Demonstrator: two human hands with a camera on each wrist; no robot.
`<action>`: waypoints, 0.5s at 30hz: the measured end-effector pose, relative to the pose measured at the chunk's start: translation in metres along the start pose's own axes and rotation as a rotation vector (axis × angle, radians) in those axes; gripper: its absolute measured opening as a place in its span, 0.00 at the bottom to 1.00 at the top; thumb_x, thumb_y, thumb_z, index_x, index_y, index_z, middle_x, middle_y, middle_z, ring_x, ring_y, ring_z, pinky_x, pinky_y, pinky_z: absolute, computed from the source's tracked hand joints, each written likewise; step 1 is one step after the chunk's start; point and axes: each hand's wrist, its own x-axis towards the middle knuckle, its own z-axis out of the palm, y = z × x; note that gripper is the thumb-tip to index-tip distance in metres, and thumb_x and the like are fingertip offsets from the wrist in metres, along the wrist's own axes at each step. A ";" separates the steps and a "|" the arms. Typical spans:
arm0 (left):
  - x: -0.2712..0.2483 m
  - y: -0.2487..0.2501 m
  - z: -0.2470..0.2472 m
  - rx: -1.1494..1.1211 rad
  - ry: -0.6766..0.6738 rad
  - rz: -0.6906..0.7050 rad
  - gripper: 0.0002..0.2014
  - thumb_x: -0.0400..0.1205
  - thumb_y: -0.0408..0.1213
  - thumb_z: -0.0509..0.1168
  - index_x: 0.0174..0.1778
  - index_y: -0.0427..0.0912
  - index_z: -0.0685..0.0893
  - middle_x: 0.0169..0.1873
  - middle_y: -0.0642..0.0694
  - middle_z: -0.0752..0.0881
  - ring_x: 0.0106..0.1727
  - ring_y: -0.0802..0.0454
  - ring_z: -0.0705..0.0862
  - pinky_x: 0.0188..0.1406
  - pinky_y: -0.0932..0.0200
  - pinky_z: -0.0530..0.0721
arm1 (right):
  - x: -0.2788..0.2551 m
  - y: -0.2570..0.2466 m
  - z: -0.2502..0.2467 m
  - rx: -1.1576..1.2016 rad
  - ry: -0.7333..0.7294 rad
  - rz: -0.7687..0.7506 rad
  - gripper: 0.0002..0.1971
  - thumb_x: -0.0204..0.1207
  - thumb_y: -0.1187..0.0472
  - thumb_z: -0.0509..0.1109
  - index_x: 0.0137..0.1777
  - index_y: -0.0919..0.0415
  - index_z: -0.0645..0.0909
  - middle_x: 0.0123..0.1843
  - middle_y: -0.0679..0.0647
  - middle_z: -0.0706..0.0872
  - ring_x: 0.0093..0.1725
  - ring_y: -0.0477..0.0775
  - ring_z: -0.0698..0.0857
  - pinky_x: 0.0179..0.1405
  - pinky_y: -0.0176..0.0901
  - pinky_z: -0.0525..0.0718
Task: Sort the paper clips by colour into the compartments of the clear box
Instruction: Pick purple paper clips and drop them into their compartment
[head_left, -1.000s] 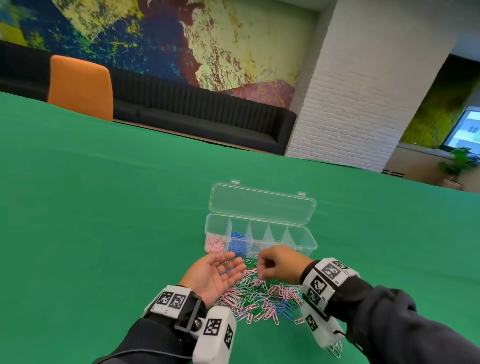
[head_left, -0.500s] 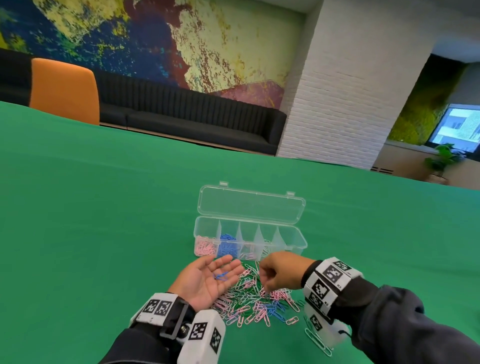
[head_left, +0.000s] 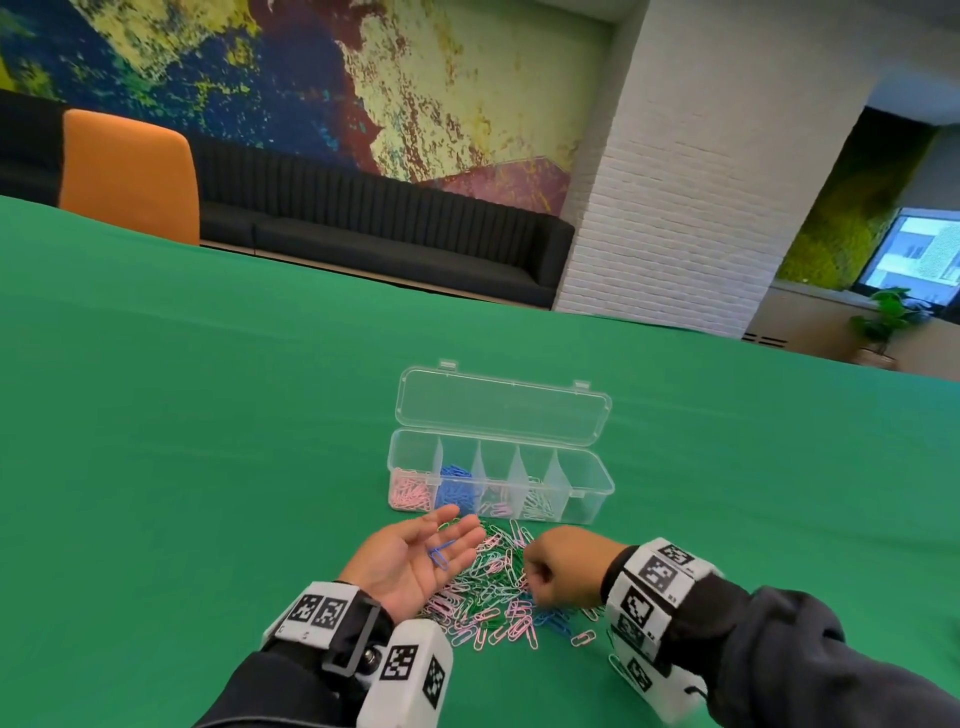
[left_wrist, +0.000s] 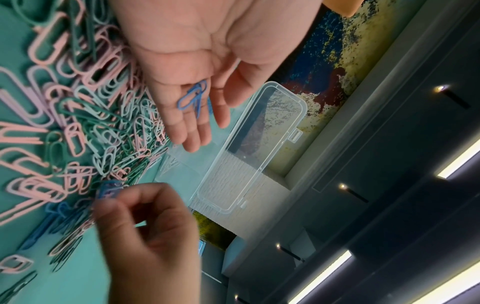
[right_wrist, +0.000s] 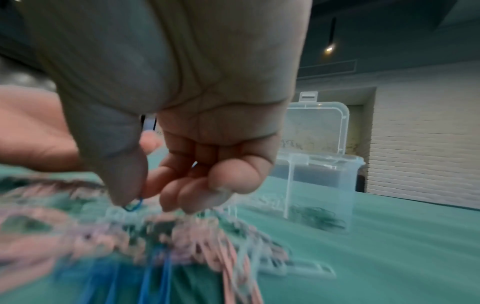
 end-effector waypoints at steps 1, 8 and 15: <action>0.000 -0.001 0.000 0.013 -0.004 -0.021 0.12 0.83 0.28 0.52 0.52 0.30 0.79 0.46 0.27 0.87 0.40 0.35 0.90 0.35 0.45 0.88 | -0.001 -0.002 -0.006 0.044 0.045 -0.012 0.08 0.76 0.66 0.63 0.37 0.56 0.74 0.34 0.47 0.76 0.39 0.48 0.76 0.44 0.39 0.82; 0.001 -0.008 0.003 0.050 -0.046 -0.146 0.20 0.85 0.42 0.52 0.52 0.26 0.79 0.50 0.24 0.85 0.43 0.33 0.89 0.35 0.45 0.88 | -0.009 -0.005 -0.037 0.247 0.198 -0.106 0.12 0.74 0.64 0.70 0.36 0.47 0.74 0.32 0.40 0.77 0.32 0.37 0.75 0.34 0.25 0.72; 0.003 -0.006 0.000 -0.033 -0.040 -0.107 0.21 0.86 0.41 0.50 0.52 0.25 0.79 0.49 0.24 0.85 0.42 0.32 0.89 0.34 0.41 0.88 | -0.011 0.004 0.008 -0.036 -0.015 -0.036 0.06 0.73 0.65 0.68 0.49 0.57 0.81 0.31 0.40 0.72 0.41 0.49 0.75 0.35 0.35 0.70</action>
